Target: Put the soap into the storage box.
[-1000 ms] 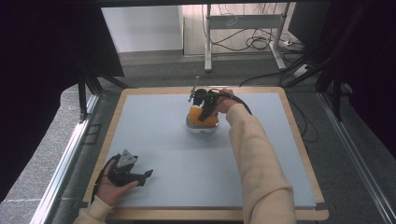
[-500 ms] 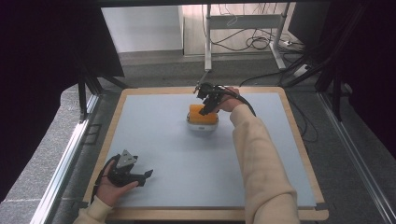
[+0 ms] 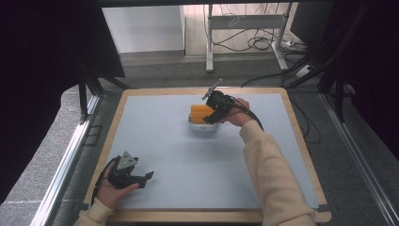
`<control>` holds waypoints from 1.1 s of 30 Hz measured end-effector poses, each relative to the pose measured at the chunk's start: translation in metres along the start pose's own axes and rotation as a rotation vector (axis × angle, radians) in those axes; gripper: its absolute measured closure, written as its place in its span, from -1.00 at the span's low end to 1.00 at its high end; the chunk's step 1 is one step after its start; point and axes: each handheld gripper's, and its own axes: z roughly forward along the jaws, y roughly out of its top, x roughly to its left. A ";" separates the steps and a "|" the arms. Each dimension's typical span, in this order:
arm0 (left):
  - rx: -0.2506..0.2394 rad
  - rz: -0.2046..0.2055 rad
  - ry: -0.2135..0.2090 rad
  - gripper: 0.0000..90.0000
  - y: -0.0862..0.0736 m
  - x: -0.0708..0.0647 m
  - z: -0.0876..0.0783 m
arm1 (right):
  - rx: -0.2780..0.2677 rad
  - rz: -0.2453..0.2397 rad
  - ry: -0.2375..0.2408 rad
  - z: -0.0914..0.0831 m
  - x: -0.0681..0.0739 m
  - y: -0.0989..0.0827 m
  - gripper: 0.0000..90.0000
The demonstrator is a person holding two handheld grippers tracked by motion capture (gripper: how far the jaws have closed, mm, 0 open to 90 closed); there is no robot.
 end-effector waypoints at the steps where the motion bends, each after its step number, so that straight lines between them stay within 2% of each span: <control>1: -0.001 0.002 0.002 -0.60 0.000 0.000 0.000 | -0.022 0.006 0.005 -0.004 0.003 -0.003 -0.24; 2: -0.001 0.002 0.002 -0.60 0.000 0.000 0.000 | -0.022 0.006 0.005 -0.004 0.003 -0.003 -0.24; 3: 0.001 0.004 0.003 -0.60 0.000 0.000 0.000 | -0.063 0.027 -0.001 -0.012 0.010 -0.011 -0.28; 5: -0.001 0.001 0.003 -0.60 0.000 -0.001 0.000 | -0.076 0.032 -0.001 -0.015 0.013 -0.014 -0.29; 6: 0.000 0.001 0.003 -0.60 0.000 -0.001 0.000 | -0.095 0.041 -0.005 -0.021 0.020 -0.022 -0.32; 9: 0.000 0.002 0.004 -0.60 0.000 -0.001 0.000 | -0.107 0.044 -0.012 -0.027 0.028 -0.032 -0.33; 11: -0.002 0.002 0.004 -0.60 0.000 -0.001 0.000 | -0.132 0.070 -0.022 -0.037 0.039 -0.048 -0.34; 12: -0.002 0.002 0.004 -0.60 0.000 -0.001 0.000 | -0.132 0.070 -0.022 -0.037 0.039 -0.048 -0.34; 14: -0.006 -0.003 0.005 -0.60 0.000 -0.002 0.000 | -0.170 0.114 -0.068 -0.045 0.047 -0.063 -0.34; 16: -0.006 -0.003 0.005 -0.60 0.000 -0.002 0.000 | -0.180 0.131 -0.075 -0.047 0.049 -0.067 -0.34; 17: -0.005 -0.001 0.006 -0.60 0.000 -0.002 0.001 | -0.196 0.147 -0.067 -0.052 0.054 -0.081 -0.34; 18: -0.005 -0.001 0.006 -0.60 0.000 -0.002 0.001 | -0.196 0.147 -0.067 -0.052 0.054 -0.081 -0.34; 21: -0.002 0.002 0.003 -0.60 0.001 -0.004 0.002 | -0.186 0.160 -0.056 -0.056 0.064 -0.102 -0.35; 22: -0.002 0.002 0.003 -0.60 0.001 -0.004 0.002 | -0.186 0.160 -0.056 -0.056 0.064 -0.102 -0.35; 23: -0.003 0.003 0.001 -0.60 0.001 -0.004 0.003 | -0.188 0.175 -0.042 -0.059 0.071 -0.115 -0.35; 26: -0.005 0.006 -0.001 -0.60 0.002 -0.003 0.003 | -0.188 0.189 -0.027 -0.059 0.079 -0.133 -0.36; 29: -0.006 0.006 0.001 -0.60 0.003 -0.003 0.004 | -0.185 0.201 -0.032 -0.058 0.085 -0.146 -0.37; 30: -0.007 0.009 0.000 -0.60 0.004 -0.003 0.005 | -0.197 0.230 -0.037 -0.056 0.089 -0.158 -0.37; 32: -0.008 0.011 -0.003 -0.60 0.005 -0.004 0.005 | -0.198 0.237 -0.037 -0.055 0.090 -0.164 -0.37; 33: -0.007 0.013 -0.003 -0.60 0.006 -0.004 0.007 | -0.189 0.250 -0.054 -0.054 0.091 -0.173 -0.38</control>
